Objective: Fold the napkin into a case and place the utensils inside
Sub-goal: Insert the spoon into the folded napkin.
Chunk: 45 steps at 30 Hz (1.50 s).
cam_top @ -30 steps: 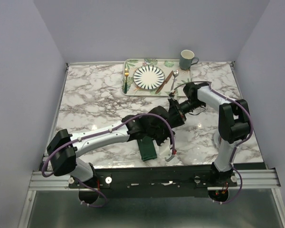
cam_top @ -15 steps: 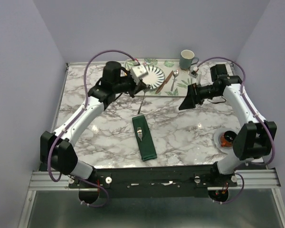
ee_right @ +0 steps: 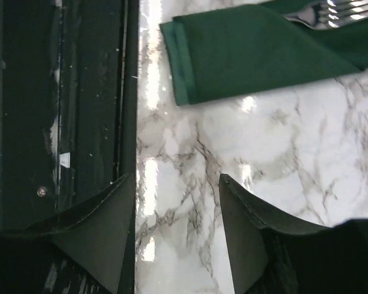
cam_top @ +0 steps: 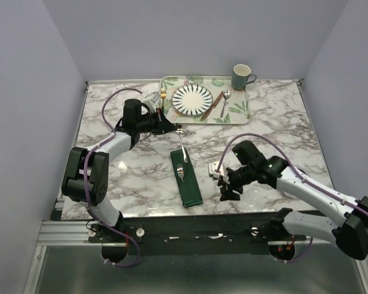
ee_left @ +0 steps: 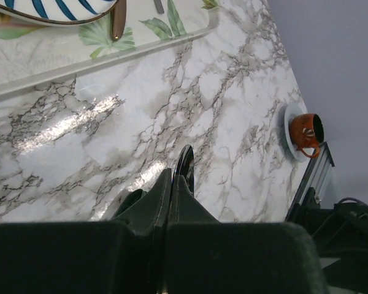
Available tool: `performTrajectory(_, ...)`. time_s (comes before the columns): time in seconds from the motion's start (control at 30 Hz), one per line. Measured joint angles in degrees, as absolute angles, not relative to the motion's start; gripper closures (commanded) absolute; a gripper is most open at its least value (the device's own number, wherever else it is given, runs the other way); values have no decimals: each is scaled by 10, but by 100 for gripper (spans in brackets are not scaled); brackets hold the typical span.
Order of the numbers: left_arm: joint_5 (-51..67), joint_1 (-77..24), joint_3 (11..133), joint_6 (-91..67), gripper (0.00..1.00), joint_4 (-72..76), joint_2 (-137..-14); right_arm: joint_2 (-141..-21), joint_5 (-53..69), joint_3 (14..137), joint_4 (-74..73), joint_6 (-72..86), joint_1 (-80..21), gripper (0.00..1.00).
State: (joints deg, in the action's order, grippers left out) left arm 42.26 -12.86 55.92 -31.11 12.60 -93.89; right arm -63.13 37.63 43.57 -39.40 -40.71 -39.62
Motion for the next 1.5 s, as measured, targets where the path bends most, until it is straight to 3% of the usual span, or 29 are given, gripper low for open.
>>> performTrajectory(0.27,422,-129,489,-369,100,242,-974,-624,304,359,-270,-420,-541,58)
performTrajectory(0.47,420,-129,460,-357,100,276,-980,-656,282,347,-196,-413,-590,74)
performTrajectory(0.67,413,-129,450,-331,100,298,-999,-689,278,339,-159,-421,-630,82)
performTrajectory(1.07,408,-132,437,-303,100,313,-1027,-814,255,396,-159,-424,-657,84)
performTrajectory(1.5,409,-158,409,-312,100,364,-1035,-849,209,407,-161,-425,-672,85)
